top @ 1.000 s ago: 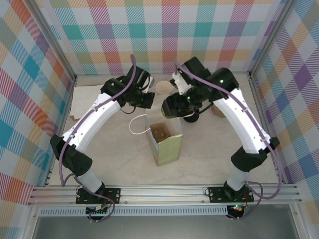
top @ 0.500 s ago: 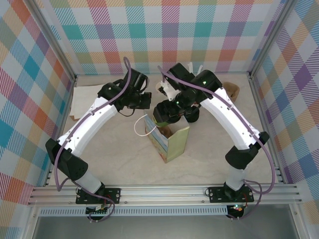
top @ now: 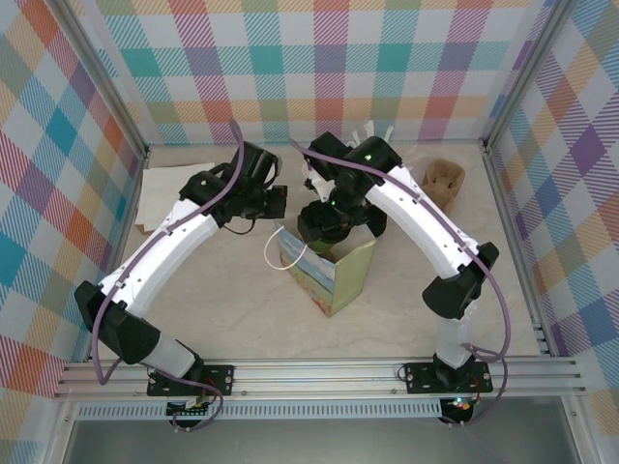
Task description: Pack the takeout coffee
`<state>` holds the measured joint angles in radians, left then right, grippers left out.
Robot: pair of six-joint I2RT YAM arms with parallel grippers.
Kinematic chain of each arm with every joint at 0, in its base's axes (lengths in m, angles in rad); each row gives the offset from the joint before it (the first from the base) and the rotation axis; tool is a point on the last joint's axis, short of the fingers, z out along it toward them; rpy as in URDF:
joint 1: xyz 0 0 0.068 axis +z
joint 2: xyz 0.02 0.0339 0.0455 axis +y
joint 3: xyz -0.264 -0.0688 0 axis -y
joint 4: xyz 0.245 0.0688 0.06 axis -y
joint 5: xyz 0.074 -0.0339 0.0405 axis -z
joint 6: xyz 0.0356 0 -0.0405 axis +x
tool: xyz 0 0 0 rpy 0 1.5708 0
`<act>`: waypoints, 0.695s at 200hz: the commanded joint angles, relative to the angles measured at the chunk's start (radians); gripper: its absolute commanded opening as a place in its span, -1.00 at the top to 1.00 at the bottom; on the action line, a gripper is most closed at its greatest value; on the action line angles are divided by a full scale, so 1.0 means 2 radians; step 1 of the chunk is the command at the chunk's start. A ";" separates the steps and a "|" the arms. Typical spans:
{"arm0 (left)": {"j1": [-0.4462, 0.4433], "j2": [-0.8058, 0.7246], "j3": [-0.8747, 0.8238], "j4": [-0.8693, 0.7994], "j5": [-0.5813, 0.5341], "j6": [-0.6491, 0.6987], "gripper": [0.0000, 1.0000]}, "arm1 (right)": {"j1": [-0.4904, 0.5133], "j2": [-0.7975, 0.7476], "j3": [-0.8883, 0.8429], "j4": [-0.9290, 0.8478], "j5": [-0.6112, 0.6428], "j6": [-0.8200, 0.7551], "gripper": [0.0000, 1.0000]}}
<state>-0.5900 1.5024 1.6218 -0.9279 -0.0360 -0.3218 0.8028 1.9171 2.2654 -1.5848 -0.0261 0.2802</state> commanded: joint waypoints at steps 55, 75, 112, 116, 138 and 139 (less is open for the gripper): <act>0.008 -0.019 -0.018 0.016 -0.001 -0.009 1.00 | 0.002 0.014 -0.036 -0.020 0.027 -0.027 -0.35; 0.007 -0.022 -0.021 0.019 -0.001 -0.009 1.00 | 0.002 0.022 -0.038 -0.021 0.021 -0.033 -0.35; 0.009 -0.025 -0.027 0.022 -0.009 -0.011 0.98 | 0.002 0.022 -0.058 -0.010 0.022 -0.045 -0.36; 0.010 -0.025 -0.027 0.022 -0.009 -0.011 0.98 | 0.002 0.023 -0.060 -0.008 0.022 -0.046 -0.36; 0.011 -0.024 -0.031 0.025 -0.008 -0.014 0.96 | 0.002 0.028 -0.070 -0.004 0.019 -0.049 -0.36; 0.010 -0.024 -0.031 0.025 -0.008 -0.014 0.95 | 0.002 0.028 -0.070 -0.004 0.019 -0.049 -0.36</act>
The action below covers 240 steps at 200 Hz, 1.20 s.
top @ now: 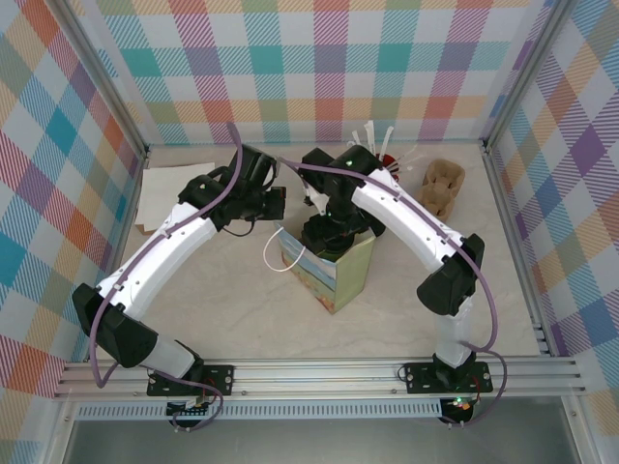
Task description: Pack the takeout coffee
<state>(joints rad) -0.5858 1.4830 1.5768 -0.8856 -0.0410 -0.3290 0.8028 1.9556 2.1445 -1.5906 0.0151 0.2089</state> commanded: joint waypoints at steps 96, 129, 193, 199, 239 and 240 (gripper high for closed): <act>0.018 -0.013 -0.026 -0.004 -0.033 -0.013 0.32 | 0.001 0.011 -0.041 0.026 0.001 -0.027 -0.36; 0.025 -0.012 -0.032 -0.001 -0.032 -0.014 0.30 | 0.000 0.000 -0.056 0.033 0.003 -0.052 -0.37; 0.028 -0.007 -0.033 0.007 -0.009 -0.016 0.30 | -0.003 -0.002 -0.075 0.046 0.003 -0.057 -0.37; 0.028 -0.006 -0.032 0.007 -0.008 -0.016 0.30 | -0.004 -0.002 -0.076 0.047 0.003 -0.057 -0.37; 0.028 -0.008 -0.031 0.008 -0.006 -0.014 0.29 | -0.009 -0.003 -0.080 0.052 0.004 -0.064 -0.37; 0.028 -0.008 -0.031 0.007 -0.006 -0.015 0.29 | -0.009 -0.003 -0.080 0.052 0.004 -0.064 -0.37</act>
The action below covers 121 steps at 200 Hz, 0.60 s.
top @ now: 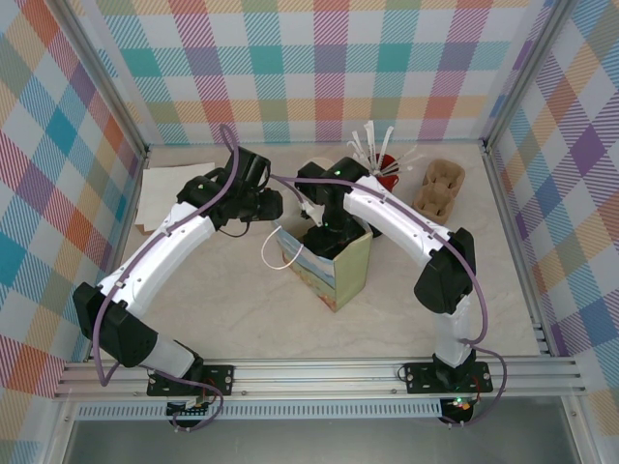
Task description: Pack the takeout coffee
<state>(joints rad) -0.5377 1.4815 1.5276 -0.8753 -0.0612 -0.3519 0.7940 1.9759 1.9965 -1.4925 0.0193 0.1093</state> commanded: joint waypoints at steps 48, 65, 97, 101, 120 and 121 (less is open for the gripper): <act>0.004 -0.009 -0.006 0.005 0.011 -0.003 0.28 | -0.006 -0.012 -0.011 0.010 0.000 -0.021 -0.37; 0.004 -0.007 -0.006 0.007 0.012 -0.003 0.27 | -0.006 -0.013 -0.012 0.013 0.000 -0.022 -0.37; 0.004 -0.003 -0.004 0.007 0.013 -0.003 0.27 | -0.005 -0.012 -0.014 0.017 0.000 -0.025 -0.37; 0.004 -0.002 -0.003 0.006 0.013 -0.003 0.27 | -0.006 -0.012 -0.014 0.017 0.000 -0.025 -0.37; 0.004 -0.001 -0.002 0.005 0.014 -0.003 0.27 | -0.005 -0.009 -0.012 0.012 0.000 -0.023 -0.37; 0.004 -0.001 -0.002 0.005 0.014 -0.003 0.27 | -0.006 -0.009 -0.012 0.012 0.000 -0.023 -0.37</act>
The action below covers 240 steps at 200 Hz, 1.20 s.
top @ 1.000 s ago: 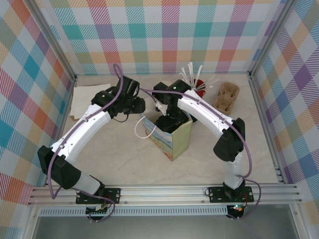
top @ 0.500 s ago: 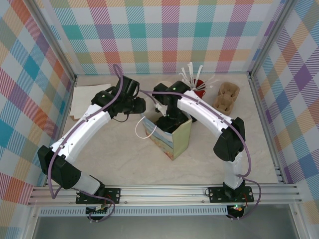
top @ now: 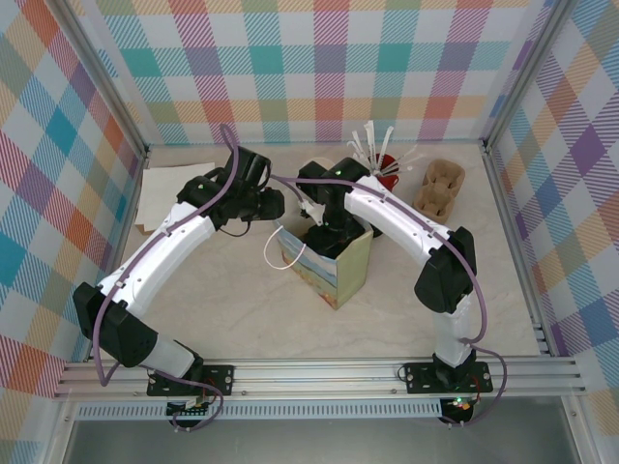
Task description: Pack the takeout coffee
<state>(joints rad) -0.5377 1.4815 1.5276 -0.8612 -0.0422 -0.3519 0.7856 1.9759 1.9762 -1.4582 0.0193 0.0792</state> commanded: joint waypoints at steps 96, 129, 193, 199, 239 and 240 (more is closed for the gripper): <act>0.004 -0.002 -0.001 -0.003 0.004 -0.002 0.23 | -0.002 -0.008 0.000 -0.016 0.000 -0.004 -0.37; 0.004 -0.001 0.000 -0.003 0.005 -0.002 0.22 | -0.002 -0.008 -0.001 -0.015 -0.001 -0.004 -0.37; 0.004 -0.002 0.000 -0.002 0.006 -0.002 0.21 | -0.002 -0.006 0.000 -0.022 -0.004 -0.003 -0.37; 0.004 -0.001 0.000 -0.002 0.007 -0.002 0.21 | -0.002 -0.006 0.000 -0.023 -0.004 -0.003 -0.37; 0.004 -0.001 -0.001 -0.002 0.006 -0.001 0.20 | -0.002 -0.003 -0.002 -0.030 -0.001 -0.003 -0.37; 0.005 -0.001 -0.001 -0.002 0.006 -0.001 0.20 | -0.002 -0.003 -0.002 -0.030 -0.001 -0.003 -0.37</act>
<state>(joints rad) -0.5377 1.4815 1.5276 -0.8612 -0.0349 -0.3519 0.7856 1.9759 1.9762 -1.4811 0.0185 0.0765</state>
